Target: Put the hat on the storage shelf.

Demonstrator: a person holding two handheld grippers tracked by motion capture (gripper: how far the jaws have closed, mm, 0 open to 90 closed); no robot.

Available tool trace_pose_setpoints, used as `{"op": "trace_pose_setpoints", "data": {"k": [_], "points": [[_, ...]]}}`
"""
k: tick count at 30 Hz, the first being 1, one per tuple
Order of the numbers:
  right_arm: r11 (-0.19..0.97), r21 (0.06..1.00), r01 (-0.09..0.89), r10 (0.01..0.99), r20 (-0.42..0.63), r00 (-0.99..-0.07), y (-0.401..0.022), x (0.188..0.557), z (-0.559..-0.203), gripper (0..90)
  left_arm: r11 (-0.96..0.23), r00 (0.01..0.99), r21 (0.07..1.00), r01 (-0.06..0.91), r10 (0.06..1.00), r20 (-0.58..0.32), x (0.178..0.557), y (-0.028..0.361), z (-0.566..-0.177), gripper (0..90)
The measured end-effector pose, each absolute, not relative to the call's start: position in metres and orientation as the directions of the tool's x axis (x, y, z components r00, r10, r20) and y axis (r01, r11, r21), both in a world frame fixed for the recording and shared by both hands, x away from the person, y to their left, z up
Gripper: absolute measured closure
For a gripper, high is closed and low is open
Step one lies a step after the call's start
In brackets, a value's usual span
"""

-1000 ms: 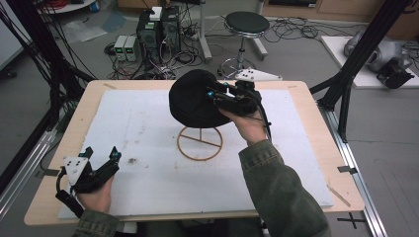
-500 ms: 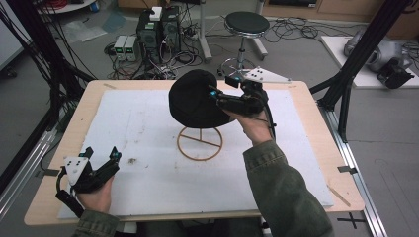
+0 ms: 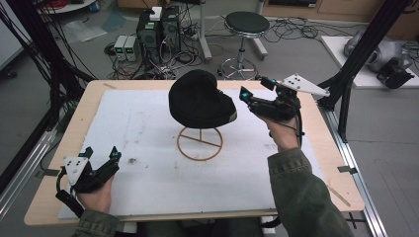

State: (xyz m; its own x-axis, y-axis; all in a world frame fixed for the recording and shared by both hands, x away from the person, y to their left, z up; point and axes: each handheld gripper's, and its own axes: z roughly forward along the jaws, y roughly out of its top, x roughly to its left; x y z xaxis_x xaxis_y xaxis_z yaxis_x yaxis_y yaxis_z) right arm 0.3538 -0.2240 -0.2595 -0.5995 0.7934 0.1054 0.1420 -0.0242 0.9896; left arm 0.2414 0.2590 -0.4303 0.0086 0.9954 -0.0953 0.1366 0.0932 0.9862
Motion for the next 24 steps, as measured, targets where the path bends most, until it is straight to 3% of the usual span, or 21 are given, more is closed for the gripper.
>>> {"op": "trace_pose_setpoints", "data": {"k": [7, 17, 24], "points": [[0.011, 0.987, 0.158, 0.833, 0.079, -0.547, -0.249, 0.345, -0.283, 16.6, 0.096, 0.006, 0.986, 0.134, 0.995, -0.098, 0.241, 0.259, -0.430, 20.4], [-0.042, 0.983, 0.179, 0.863, 0.126, -0.490, -0.276, 0.334, -0.307, 15.5, 0.096, -0.002, 0.986, 0.135, 0.995, -0.097, 0.240, 0.260, -0.430, 20.4], [-0.028, 0.987, 0.157, 0.898, 0.094, -0.430, -0.286, 0.319, -0.323, 14.4, 0.102, -0.014, 0.986, 0.130, 0.995, -0.101, 0.240, 0.263, -0.429, 20.4]]}}
